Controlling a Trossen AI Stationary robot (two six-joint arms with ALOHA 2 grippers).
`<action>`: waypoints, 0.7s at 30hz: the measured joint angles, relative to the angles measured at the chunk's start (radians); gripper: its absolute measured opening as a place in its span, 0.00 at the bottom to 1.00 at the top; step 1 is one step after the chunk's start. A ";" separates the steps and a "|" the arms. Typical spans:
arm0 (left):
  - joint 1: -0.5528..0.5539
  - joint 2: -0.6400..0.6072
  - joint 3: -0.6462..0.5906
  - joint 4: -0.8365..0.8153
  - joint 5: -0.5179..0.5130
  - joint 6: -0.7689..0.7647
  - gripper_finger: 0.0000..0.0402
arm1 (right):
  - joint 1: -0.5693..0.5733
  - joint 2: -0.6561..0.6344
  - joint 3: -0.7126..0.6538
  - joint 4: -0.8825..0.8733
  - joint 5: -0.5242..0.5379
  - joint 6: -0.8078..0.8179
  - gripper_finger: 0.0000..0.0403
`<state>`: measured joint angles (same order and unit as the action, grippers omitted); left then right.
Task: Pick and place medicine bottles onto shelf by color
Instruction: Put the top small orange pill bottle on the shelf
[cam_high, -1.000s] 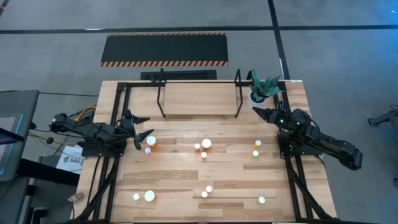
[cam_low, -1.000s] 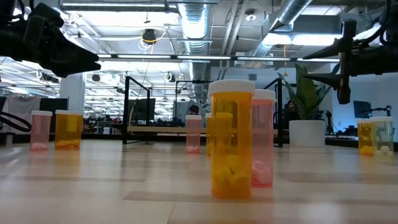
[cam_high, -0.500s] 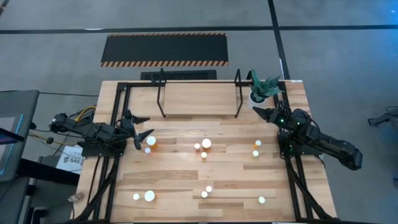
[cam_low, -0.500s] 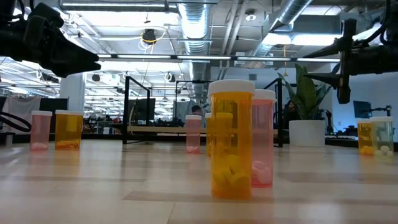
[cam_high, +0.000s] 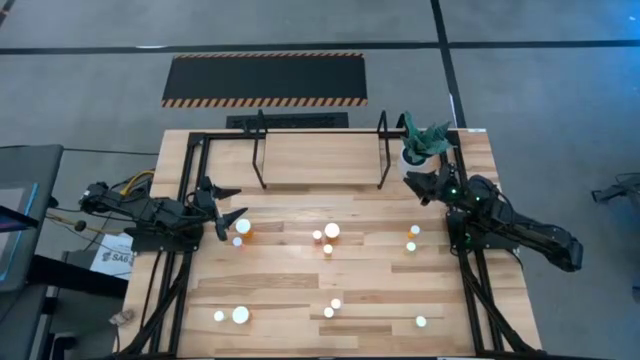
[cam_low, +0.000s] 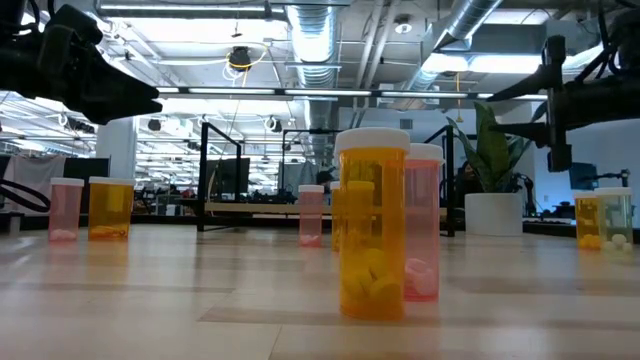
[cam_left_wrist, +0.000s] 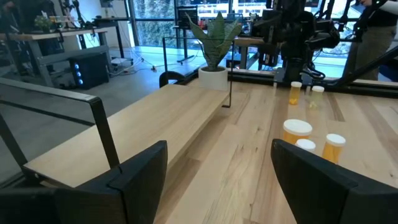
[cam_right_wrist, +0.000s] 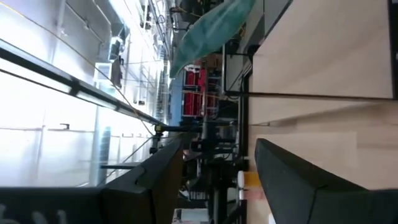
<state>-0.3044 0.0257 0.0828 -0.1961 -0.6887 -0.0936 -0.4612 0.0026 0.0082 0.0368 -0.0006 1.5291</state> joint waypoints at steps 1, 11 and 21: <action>0.000 0.000 0.000 0.000 0.000 0.000 0.68 | 0.003 0.000 0.000 0.001 0.000 0.000 0.56; 0.000 0.000 0.000 0.000 0.000 0.000 0.68 | 0.004 0.000 0.000 0.006 -0.009 0.074 0.56; 0.000 0.000 0.000 0.000 0.000 0.000 0.68 | 0.004 0.000 0.000 0.012 -0.052 0.068 0.56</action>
<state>-0.3044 0.0261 0.0826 -0.1961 -0.6887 -0.0937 -0.4572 0.0029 0.0082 0.0487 -0.0528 1.5974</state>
